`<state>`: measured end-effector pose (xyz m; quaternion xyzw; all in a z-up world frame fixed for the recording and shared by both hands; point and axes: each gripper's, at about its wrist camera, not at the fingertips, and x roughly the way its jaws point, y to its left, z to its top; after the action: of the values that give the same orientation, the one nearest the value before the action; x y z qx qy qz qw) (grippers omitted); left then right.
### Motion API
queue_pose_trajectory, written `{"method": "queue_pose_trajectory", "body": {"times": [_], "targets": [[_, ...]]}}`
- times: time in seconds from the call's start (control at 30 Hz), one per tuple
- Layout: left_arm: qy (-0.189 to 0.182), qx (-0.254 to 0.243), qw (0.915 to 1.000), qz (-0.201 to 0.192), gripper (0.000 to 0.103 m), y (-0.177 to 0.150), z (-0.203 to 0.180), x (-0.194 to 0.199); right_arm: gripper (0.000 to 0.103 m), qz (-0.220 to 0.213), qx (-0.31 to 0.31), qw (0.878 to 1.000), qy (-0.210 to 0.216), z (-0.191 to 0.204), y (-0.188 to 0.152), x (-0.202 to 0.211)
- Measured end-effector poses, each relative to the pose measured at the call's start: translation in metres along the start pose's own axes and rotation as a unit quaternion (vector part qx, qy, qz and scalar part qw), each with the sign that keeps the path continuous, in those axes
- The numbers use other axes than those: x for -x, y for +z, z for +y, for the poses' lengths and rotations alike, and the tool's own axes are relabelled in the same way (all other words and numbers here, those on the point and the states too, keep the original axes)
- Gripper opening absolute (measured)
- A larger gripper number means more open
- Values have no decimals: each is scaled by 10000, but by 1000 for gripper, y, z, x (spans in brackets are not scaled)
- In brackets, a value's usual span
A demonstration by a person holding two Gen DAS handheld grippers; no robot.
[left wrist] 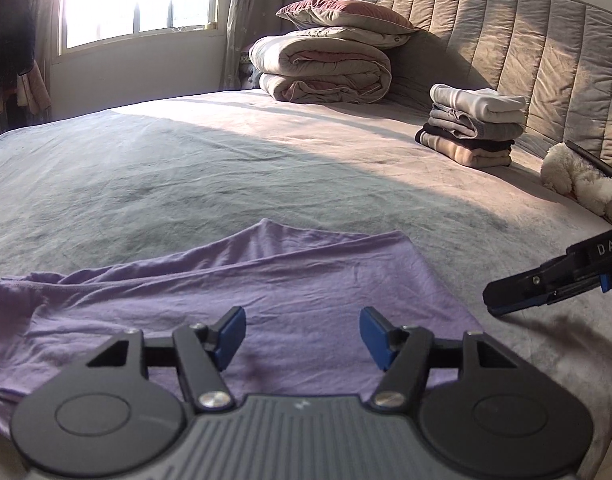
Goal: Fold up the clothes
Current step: 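Pull both open grippers back from the folded cloth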
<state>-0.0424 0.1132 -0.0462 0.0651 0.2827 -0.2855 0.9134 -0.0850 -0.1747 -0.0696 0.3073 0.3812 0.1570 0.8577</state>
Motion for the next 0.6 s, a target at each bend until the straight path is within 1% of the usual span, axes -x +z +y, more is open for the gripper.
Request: {"method": "queue_pose_trajectory", "body": {"times": [0.1,0.23,0.37,0.47,0.5,0.57,0.6], "targets": [[-190,-175,9997,21,64,-5,-10,4,49,101,-214,9997,114,0,-3,1],[-604,-426,9973,-45,64,-14,-17,10,49,177,-269,9995,79,6,-5,-2],[-1100,-644,9917,-193,64,-20,-26,18,49,301,-457,9984,107,9,-3,-10],[-1323,-852,9871,-283,64,-20,-38,22,48,443,-492,9977,130,13,-4,-17],[-1391,-927,9855,-297,63,-19,-42,23,47,498,-500,9974,134,14,-4,-18],[-1467,-1063,9831,-278,63,-20,-50,21,39,650,-580,9960,179,15,-5,-22],[-1489,-1156,9817,-251,63,-20,-55,19,27,764,-677,9945,235,14,-5,-25]]}}
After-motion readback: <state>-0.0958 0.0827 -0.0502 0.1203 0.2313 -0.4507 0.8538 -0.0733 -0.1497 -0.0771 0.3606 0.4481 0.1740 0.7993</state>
